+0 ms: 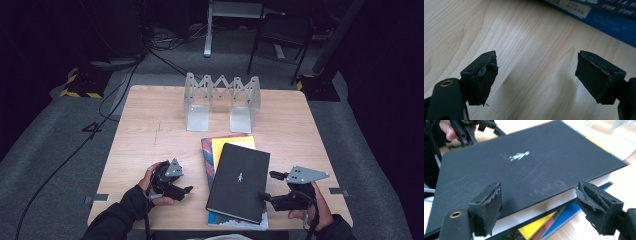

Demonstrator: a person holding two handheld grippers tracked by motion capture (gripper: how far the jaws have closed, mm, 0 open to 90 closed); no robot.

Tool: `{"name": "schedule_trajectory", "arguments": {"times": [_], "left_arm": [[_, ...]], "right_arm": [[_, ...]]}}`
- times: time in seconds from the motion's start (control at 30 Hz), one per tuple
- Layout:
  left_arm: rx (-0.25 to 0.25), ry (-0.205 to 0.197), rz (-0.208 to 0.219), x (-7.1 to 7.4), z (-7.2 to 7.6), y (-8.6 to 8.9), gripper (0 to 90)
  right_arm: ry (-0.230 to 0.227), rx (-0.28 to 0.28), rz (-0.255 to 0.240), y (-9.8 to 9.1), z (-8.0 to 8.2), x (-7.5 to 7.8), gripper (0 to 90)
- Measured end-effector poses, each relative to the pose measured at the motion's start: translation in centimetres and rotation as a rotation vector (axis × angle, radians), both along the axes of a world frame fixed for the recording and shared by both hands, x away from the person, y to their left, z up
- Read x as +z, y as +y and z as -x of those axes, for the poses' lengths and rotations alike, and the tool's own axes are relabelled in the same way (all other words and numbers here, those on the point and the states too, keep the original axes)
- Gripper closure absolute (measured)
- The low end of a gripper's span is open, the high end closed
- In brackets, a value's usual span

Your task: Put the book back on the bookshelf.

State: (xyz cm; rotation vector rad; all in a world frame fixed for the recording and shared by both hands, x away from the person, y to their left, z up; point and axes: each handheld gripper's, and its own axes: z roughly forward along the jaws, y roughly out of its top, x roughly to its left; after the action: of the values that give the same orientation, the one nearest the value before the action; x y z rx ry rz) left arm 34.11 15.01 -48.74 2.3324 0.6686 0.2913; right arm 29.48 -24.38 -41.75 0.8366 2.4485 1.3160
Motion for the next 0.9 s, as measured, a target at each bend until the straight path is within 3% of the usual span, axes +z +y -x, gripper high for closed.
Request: {"name": "schedule_trajectory", "arguments": {"times": [0.27, 0.33, 0.5, 0.8, 0.9], "left_arm": [[-0.06, -0.005, 0.04, 0.8, 1.1, -1.6, 18.7], [-0.076, -0.013, 0.041, 1.0, 1.4, -2.1, 18.7], [-0.092, -0.018, 0.043, 1.2, 1.6, -2.6, 19.7], [-0.094, -0.027, 0.035, 1.1, 1.1, -3.0, 23.7], [-0.104, -0.053, 0.041, 1.3, 0.9, -3.2, 28.1]], "right_arm": [[0.136, -0.022, -0.063, 0.2, -1.3, -1.1, 7.1], [0.153, -0.023, -0.073, 0.3, -1.5, -1.3, 6.3], [0.14, -0.014, -0.049, 1.0, -1.8, -1.1, 5.0], [0.132, -0.024, -0.057, 1.9, -3.1, -1.2, 5.0], [0.132, -0.022, -0.056, 2.1, -3.7, -1.2, 5.0]]}}
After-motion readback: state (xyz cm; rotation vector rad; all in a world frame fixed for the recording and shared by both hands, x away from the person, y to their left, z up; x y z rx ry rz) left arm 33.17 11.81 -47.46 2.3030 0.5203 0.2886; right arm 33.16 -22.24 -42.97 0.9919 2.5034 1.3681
